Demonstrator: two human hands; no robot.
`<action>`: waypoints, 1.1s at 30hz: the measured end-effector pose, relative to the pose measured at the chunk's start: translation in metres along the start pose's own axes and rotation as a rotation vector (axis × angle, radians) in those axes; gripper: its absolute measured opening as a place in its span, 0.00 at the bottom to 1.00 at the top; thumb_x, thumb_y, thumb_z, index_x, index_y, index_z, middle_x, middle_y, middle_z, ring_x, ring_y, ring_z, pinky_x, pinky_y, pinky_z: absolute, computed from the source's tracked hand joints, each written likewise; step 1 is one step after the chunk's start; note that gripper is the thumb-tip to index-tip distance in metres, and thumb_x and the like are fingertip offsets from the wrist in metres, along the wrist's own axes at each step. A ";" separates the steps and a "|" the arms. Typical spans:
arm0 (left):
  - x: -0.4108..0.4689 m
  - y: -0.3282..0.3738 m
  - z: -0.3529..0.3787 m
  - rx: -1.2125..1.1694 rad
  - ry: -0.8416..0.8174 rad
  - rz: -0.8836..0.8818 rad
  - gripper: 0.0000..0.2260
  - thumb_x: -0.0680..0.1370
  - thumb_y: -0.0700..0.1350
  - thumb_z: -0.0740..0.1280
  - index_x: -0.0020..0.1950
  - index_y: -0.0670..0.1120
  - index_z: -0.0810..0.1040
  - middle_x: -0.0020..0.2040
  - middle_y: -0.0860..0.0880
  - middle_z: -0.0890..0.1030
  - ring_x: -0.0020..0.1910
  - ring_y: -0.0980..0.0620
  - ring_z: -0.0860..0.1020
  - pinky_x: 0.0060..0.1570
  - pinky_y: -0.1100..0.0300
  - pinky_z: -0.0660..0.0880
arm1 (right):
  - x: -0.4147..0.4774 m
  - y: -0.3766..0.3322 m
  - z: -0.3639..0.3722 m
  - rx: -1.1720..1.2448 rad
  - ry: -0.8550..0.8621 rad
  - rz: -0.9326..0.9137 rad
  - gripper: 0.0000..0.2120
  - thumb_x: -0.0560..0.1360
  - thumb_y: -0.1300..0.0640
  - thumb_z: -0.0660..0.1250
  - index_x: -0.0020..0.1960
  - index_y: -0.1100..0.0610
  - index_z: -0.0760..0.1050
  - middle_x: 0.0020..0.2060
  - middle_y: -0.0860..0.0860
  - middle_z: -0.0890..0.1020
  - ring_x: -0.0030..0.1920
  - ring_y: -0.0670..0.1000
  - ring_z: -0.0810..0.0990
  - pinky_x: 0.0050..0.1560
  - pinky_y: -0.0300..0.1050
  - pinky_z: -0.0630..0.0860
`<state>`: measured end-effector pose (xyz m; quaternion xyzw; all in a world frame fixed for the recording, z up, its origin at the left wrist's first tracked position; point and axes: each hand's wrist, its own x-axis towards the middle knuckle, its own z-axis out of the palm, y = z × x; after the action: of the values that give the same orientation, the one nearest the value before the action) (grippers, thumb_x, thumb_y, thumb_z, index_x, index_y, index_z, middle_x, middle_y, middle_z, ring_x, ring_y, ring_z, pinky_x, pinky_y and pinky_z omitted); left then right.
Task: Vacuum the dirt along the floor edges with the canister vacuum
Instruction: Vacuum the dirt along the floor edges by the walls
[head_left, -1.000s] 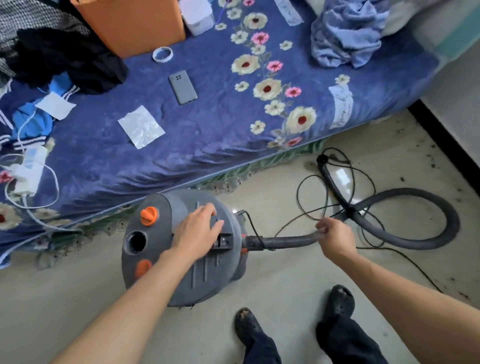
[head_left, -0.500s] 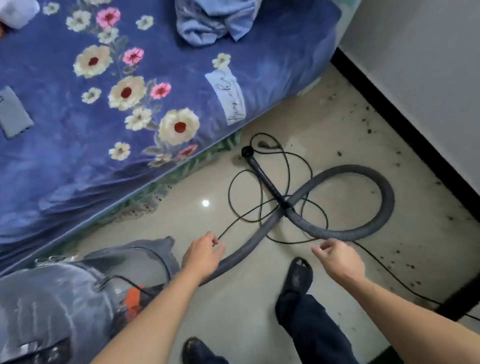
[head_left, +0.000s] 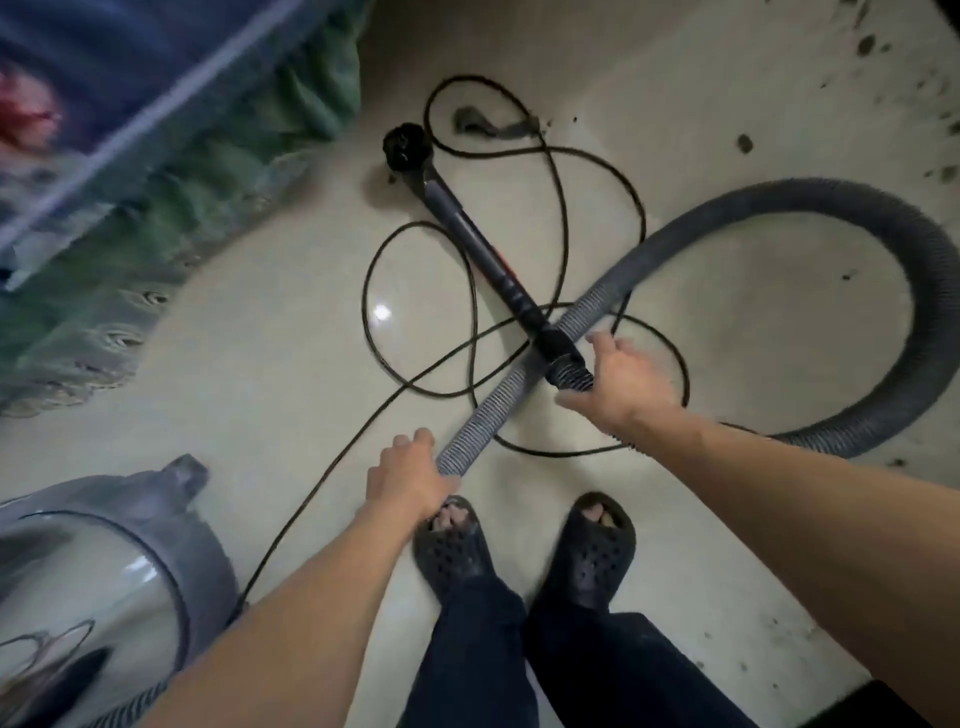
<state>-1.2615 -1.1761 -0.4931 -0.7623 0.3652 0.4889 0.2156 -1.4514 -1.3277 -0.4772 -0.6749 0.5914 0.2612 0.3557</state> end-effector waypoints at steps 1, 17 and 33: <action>0.016 -0.001 0.010 0.016 -0.029 -0.001 0.29 0.73 0.55 0.70 0.69 0.48 0.65 0.62 0.44 0.71 0.60 0.44 0.73 0.55 0.50 0.72 | 0.014 -0.005 0.014 0.002 -0.005 -0.021 0.38 0.71 0.40 0.72 0.73 0.52 0.59 0.65 0.56 0.71 0.63 0.59 0.73 0.61 0.54 0.73; -0.029 0.032 -0.078 -0.871 0.078 -0.054 0.13 0.78 0.56 0.65 0.52 0.46 0.77 0.53 0.45 0.81 0.46 0.49 0.78 0.48 0.57 0.74 | -0.088 0.001 -0.080 0.825 -0.109 0.033 0.15 0.69 0.59 0.74 0.52 0.63 0.75 0.30 0.54 0.77 0.23 0.50 0.73 0.24 0.41 0.70; -0.238 0.247 -0.261 -1.565 -0.205 0.282 0.07 0.75 0.33 0.67 0.41 0.40 0.69 0.25 0.45 0.71 0.22 0.49 0.72 0.28 0.58 0.76 | -0.274 0.043 -0.211 0.536 0.336 0.102 0.13 0.64 0.52 0.73 0.44 0.47 0.71 0.35 0.46 0.79 0.36 0.44 0.77 0.37 0.47 0.75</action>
<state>-1.3583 -1.4309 -0.1592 -0.5901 -0.0124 0.6936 -0.4130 -1.5534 -1.3283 -0.1437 -0.5603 0.7229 -0.0015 0.4043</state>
